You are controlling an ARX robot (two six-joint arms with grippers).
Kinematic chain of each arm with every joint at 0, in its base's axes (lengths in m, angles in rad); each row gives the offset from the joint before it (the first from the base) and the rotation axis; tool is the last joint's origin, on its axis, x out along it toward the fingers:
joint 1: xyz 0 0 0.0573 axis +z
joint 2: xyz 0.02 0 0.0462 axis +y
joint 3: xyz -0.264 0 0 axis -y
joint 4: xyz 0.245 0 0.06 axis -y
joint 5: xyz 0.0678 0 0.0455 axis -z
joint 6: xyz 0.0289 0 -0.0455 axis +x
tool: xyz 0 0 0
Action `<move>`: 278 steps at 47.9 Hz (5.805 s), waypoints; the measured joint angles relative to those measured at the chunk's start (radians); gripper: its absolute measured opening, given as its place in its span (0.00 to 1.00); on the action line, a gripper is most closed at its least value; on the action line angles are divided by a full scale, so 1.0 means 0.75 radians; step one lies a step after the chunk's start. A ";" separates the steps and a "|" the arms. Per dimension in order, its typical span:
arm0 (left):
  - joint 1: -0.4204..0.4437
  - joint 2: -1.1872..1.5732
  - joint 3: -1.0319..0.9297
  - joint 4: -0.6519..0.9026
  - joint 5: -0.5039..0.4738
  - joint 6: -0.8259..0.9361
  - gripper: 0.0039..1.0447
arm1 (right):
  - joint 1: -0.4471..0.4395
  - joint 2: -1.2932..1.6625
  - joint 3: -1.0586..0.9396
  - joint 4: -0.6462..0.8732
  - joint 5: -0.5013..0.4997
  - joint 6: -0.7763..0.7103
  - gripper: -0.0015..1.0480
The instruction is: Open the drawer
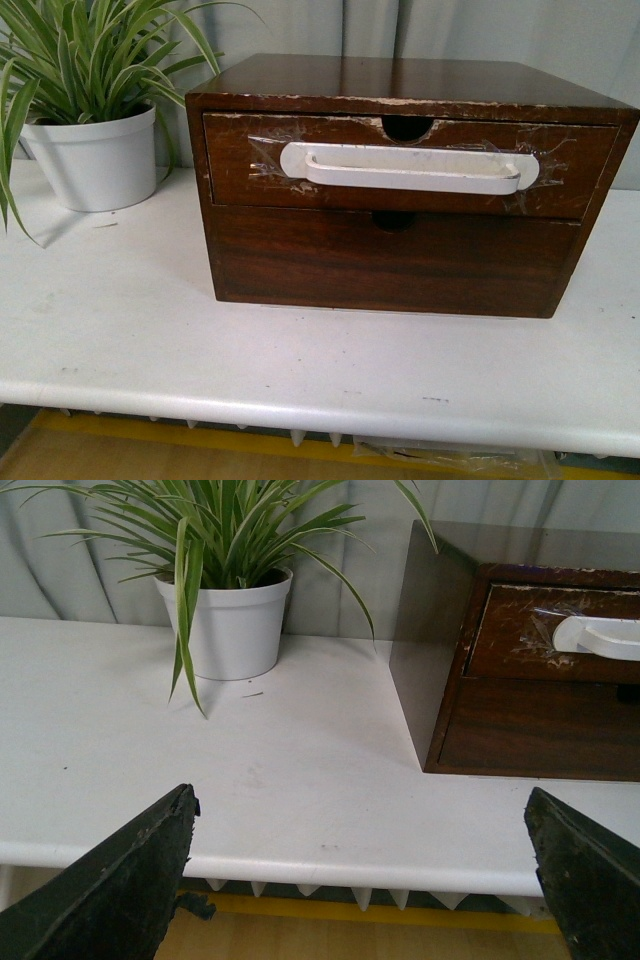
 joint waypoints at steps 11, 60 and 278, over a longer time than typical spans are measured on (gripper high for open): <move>0.000 0.000 0.000 0.000 0.000 0.000 0.94 | 0.000 0.000 0.000 0.000 0.001 0.000 0.91; 0.000 0.010 0.004 -0.013 0.001 -0.009 0.94 | 0.008 0.010 0.005 -0.020 0.030 -0.004 0.91; -0.502 1.650 1.100 -0.024 0.604 0.939 0.94 | 0.250 1.440 0.876 -0.063 -0.572 -0.872 0.91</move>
